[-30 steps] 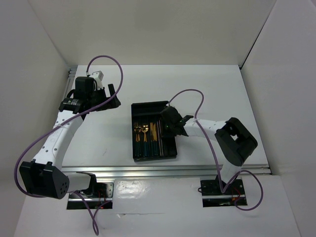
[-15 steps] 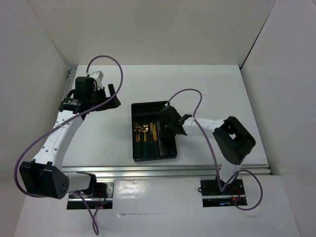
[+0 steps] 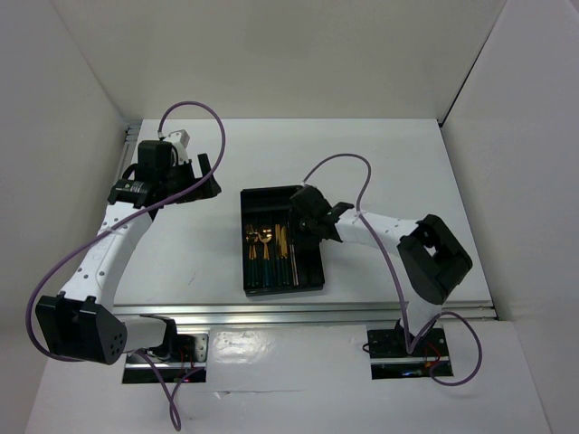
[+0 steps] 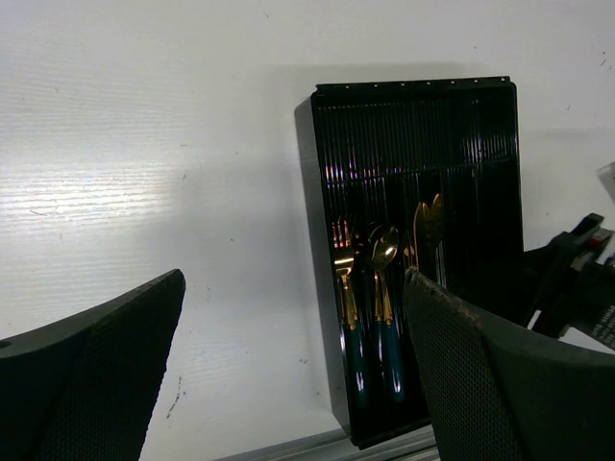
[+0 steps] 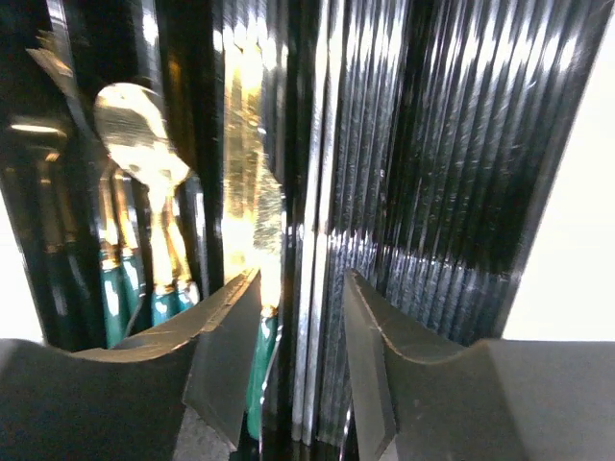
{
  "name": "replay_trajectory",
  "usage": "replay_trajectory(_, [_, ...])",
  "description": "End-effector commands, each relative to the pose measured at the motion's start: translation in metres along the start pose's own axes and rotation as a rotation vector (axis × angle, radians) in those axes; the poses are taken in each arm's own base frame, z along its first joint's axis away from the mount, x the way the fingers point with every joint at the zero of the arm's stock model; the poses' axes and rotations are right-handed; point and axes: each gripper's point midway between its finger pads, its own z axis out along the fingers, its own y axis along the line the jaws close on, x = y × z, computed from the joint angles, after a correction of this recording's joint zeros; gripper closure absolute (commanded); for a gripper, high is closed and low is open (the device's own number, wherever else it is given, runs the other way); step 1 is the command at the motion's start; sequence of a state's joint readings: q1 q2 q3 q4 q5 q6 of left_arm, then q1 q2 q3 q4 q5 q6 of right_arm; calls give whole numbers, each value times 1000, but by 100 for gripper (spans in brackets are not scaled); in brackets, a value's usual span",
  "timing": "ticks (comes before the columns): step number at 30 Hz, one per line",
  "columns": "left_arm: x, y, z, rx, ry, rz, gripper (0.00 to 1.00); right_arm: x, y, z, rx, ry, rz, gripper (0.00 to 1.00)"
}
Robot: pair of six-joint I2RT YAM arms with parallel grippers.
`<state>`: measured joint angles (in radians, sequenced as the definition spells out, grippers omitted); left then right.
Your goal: Sort the eating utensils into containers
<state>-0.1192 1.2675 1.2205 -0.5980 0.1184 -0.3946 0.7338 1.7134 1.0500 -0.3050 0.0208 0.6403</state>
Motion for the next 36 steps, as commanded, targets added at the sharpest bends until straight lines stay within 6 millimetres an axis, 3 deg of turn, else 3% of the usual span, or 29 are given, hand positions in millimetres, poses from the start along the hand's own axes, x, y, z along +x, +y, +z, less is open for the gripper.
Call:
replay_trajectory(1, [-5,2,0,0,-20,13,0,-49,26,-43,-47,-167,-74,49])
replay_trajectory(5, [-5,3,1,-9,-23,13,0,-89,28,-81,-30,-348,-153,40])
replay_trajectory(6, [-7,2,-2,-6,-32,15,0,-105,33,-100,-50,-428,-153,29])
replay_trajectory(9, [-10,5,-6,-23,-50,16,0,-128,34,-129,-43,-562,-221,4])
replay_trajectory(10, [-14,3,-8,-17,-69,19,0,-144,35,-149,-40,-648,-226,0])
replay_trajectory(13, [-13,6,-6,-27,-72,27,0,-176,26,-184,56,-803,-222,0])
replay_trajectory(16, [-18,-2,-11,18,-104,46,0,-208,3,-206,170,-921,-222,0])
replay_trajectory(19, [-19,-3,-17,25,-130,59,0,-234,-35,-219,294,-974,-186,0])
replay_trajectory(20, [-23,-2,-17,16,-147,60,0,-239,-45,-215,325,-961,-177,0])
replay_trajectory(23, [-33,-1,-29,-1,-215,64,0,-259,-57,-220,325,-958,-193,0])
replay_trajectory(25, [-38,-8,-40,43,-275,90,0,-274,-53,-232,310,-992,-216,0])
replay_trajectory(30, [-54,-24,-61,116,-381,133,0,-295,-46,-269,317,-1070,-199,0])
replay_trajectory(36, [-87,-28,-87,77,-467,140,0,-286,-63,-303,321,-1126,-151,0])
